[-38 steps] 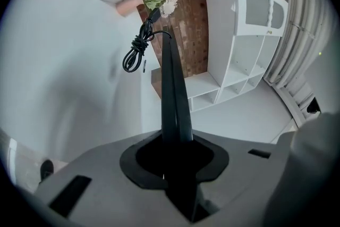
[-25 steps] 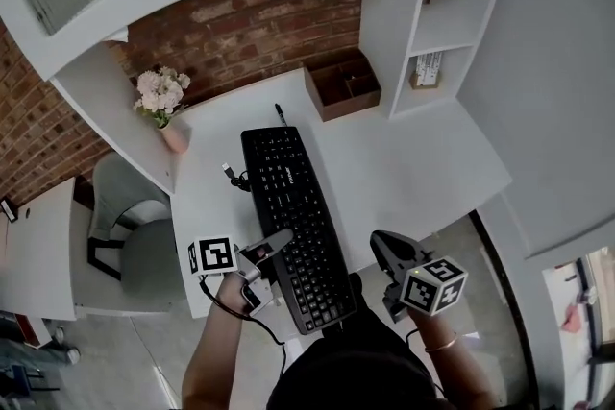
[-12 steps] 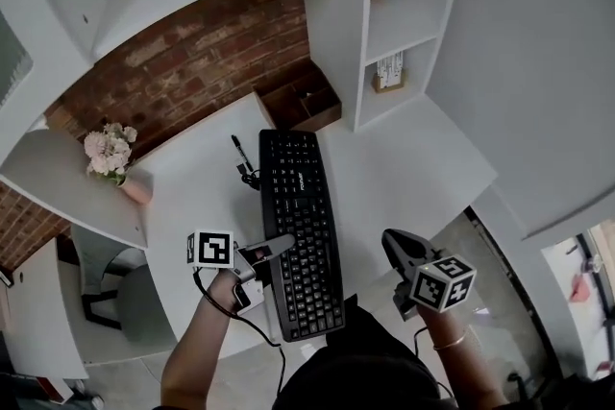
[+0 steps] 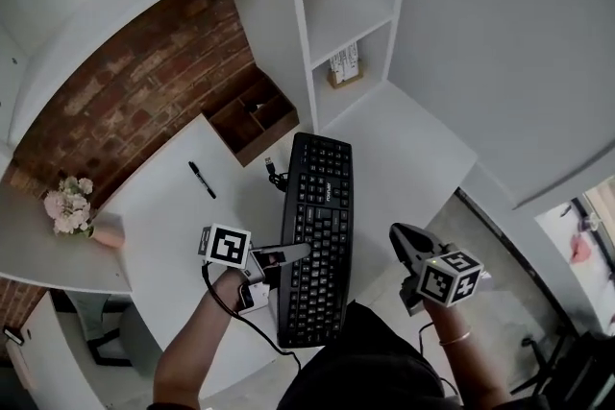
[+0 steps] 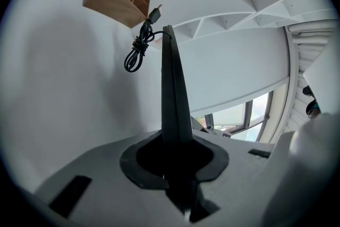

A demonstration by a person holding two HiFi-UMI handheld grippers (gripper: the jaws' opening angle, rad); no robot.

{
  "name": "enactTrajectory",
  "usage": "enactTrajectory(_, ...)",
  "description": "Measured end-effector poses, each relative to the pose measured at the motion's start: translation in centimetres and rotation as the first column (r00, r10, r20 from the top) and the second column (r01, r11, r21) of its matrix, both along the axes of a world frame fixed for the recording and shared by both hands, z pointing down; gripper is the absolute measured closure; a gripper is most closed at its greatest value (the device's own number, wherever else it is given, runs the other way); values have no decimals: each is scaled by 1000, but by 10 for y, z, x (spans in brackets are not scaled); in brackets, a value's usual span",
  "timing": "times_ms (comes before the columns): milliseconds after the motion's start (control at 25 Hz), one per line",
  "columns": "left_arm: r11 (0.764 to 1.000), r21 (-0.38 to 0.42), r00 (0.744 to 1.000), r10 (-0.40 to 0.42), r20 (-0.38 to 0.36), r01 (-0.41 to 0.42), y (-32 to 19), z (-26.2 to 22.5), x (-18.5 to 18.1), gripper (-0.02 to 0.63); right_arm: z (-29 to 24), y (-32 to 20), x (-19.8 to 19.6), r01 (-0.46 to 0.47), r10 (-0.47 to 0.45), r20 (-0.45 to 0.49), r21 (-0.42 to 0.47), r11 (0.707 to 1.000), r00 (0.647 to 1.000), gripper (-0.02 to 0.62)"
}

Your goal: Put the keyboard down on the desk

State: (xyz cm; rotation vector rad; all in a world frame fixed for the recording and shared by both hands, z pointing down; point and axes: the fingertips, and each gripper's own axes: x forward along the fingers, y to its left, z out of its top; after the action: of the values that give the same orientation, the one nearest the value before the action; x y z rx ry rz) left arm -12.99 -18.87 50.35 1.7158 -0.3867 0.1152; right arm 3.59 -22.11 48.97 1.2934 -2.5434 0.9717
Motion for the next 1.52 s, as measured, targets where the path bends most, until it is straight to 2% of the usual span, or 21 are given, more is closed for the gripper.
enactTrajectory(160, 989, -28, 990, 144, 2, -144, -13, 7, 22, 525, 7, -5, 19, -50, 50, -7, -18, 999, 999, 591)
enactTrajectory(320, 962, -40, 963, 271, 15, -270, -26, 14, 40, 525, 15, -8, 33, -92, 92, -16, -35, 995, 996, 591)
enactTrajectory(480, 932, -60, 933, 359, 15, -357, -37, 22, 58, 525, 20, -9, 42, -120, 119, -27, -45, 992, 993, 591)
enactTrajectory(760, 884, -63, 885, 466, 25, -463, -55, 35, 85, 523, 30, -13, 56, -161, 159, -33, -67, 985, 987, 591)
enactTrajectory(1040, 800, -85, 803, 596, -4, -594, -60, 40, 104, 523, 40, -17, 68, -192, 190, -37, -92, 977, 981, 591)
enactTrajectory(1240, 752, -101, 757, 652, -30, -652, -64, 44, 115, 523, 44, -23, 71, -198, 196, -32, -100, 975, 980, 591)
enactTrajectory(1520, 713, -117, 720, 693, -30, -691, -73, 54, 126, 518, 49, -30, 65, -189, 187, -26, -109, 976, 982, 591)
